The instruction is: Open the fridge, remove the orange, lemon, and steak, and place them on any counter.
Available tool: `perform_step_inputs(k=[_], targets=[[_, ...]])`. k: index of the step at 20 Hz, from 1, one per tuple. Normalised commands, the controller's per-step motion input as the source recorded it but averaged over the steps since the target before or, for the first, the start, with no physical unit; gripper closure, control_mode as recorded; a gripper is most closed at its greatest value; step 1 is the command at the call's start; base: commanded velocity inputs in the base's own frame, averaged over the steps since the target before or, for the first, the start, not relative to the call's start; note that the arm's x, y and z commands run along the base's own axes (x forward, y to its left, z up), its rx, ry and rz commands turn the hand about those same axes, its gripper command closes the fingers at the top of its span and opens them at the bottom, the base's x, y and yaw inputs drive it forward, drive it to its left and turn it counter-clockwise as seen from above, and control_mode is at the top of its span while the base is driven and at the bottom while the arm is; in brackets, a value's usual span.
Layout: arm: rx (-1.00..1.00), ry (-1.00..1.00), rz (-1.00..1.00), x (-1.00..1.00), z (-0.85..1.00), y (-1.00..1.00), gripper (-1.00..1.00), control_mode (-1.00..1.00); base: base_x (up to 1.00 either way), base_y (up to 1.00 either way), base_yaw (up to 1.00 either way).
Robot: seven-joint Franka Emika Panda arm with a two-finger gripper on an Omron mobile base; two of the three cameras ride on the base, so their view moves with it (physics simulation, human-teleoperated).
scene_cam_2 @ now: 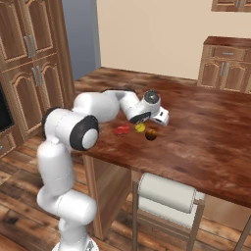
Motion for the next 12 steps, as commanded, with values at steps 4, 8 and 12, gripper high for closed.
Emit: perform_step_inputs(k=[4,8,12], targets=[[-0.06,-0.08,0.02,-1.0,0.46,0.58,-1.0,-1.0,0.0,0.0,0.0],[-0.15,0.01,0.15,-1.0,0.22,1.0,-1.0,-1.0,0.0,0.0,0.0],[-0.2,0.12,0.23,-1.0,0.17,1.0,-1.0,-1.0,0.0,0.0,0.0]])
